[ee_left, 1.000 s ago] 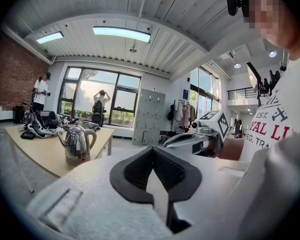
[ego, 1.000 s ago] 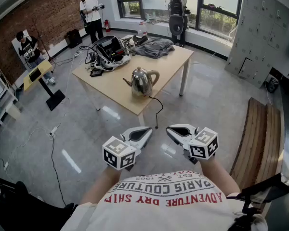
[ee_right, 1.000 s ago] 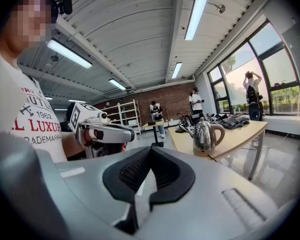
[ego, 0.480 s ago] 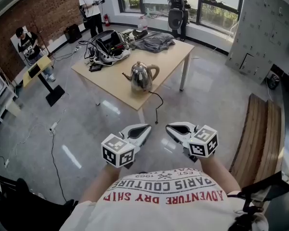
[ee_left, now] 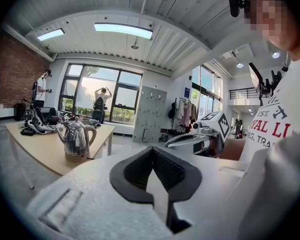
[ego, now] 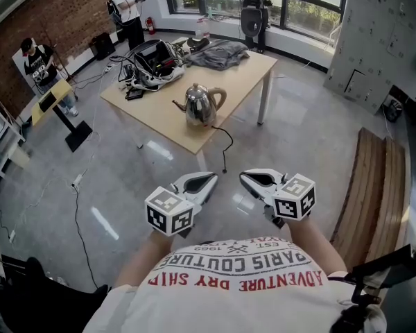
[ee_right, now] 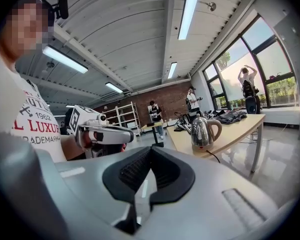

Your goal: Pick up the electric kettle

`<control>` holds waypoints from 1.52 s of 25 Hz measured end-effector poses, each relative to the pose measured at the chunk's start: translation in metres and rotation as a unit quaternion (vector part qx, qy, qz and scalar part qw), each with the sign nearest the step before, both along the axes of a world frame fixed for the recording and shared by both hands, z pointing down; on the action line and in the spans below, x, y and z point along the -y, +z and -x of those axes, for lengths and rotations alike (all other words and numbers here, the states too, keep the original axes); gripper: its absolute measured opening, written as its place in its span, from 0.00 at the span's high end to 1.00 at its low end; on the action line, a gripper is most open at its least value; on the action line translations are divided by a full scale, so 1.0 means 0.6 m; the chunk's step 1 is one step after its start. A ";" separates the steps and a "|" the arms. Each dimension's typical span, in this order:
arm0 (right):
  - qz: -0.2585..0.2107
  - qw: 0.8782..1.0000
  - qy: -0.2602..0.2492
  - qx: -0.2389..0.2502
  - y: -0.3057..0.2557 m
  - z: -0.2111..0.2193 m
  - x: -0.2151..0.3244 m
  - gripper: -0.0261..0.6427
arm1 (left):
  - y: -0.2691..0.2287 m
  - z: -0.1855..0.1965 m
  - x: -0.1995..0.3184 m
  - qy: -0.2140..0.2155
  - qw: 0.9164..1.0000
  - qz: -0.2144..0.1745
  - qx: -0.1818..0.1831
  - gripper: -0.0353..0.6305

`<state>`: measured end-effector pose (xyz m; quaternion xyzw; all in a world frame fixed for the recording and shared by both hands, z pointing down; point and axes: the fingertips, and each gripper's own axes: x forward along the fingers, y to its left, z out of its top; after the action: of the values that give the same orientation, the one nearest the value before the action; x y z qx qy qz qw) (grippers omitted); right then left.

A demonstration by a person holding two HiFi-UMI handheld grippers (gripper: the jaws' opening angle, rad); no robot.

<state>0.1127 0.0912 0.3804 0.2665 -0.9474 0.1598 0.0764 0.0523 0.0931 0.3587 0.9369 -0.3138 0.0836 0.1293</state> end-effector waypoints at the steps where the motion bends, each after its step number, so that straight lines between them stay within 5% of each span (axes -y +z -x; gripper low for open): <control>1: 0.001 1.000 0.001 0.001 0.001 -0.001 -0.001 0.96 | 0.002 -0.001 -0.002 0.000 1.000 0.002 -0.001 0.94; 17: 0.031 1.000 0.004 -0.001 0.040 0.033 0.059 0.96 | 0.046 0.057 0.055 -0.030 0.999 0.033 -0.023 0.94; 38: 0.104 0.992 0.068 0.007 0.141 0.086 0.377 0.96 | 0.153 0.176 0.383 -0.045 0.992 0.110 -0.036 0.94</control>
<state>0.0612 -0.1351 0.4651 0.3198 -0.9060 0.2639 0.0855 -0.0531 -0.1367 0.4502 0.9044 -0.3397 0.0780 0.2463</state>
